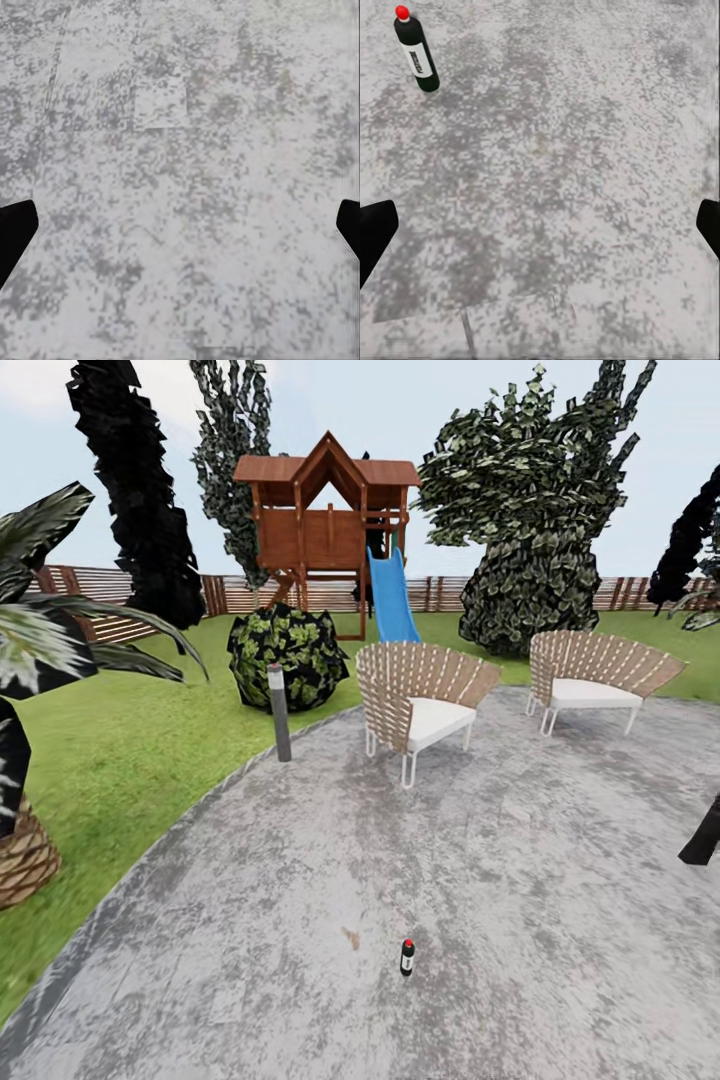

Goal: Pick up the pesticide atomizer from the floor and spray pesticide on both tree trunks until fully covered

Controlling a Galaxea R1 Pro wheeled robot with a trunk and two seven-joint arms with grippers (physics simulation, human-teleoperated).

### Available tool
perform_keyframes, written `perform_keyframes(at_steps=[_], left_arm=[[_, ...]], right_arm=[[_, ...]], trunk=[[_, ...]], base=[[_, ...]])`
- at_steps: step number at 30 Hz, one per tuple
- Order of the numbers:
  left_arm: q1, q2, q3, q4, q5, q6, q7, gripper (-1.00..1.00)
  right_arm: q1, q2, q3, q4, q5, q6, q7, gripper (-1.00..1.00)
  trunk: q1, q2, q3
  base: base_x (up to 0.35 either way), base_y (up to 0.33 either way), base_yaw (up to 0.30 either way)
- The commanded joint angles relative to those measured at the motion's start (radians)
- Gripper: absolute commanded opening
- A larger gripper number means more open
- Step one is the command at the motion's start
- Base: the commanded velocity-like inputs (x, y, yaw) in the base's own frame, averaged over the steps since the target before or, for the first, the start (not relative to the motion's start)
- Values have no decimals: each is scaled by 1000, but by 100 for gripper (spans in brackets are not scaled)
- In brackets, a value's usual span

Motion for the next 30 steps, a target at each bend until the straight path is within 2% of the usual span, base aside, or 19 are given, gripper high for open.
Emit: perform_keyframes(at_steps=[1, 8, 16, 30], left_arm=[[0, 0, 3, 1, 0, -3, 1, 100], [0, 0, 3, 1, 0, -4, 3, 100], [0, 0, 3, 1, 0, -4, 3, 100], [0, 0, 3, 1, 1, -2, 4, 100]], right_arm=[[-1, 0, 0, 1, 0, -3, 0, 100], [-1, 1, -1, 1, 0, -3, 0, 100], [-1, 1, -1, 1, 0, -3, 0, 100], [-1, 1, -1, 2, 0, -3, 0, 100]], trunk=[[0, 0, -2], [0, 0, -8], [0, 0, -15], [0, 0, -24]], base=[[0, 0, -265], [0, 95, -265], [36, 311, -265], [145, 330, -269]])
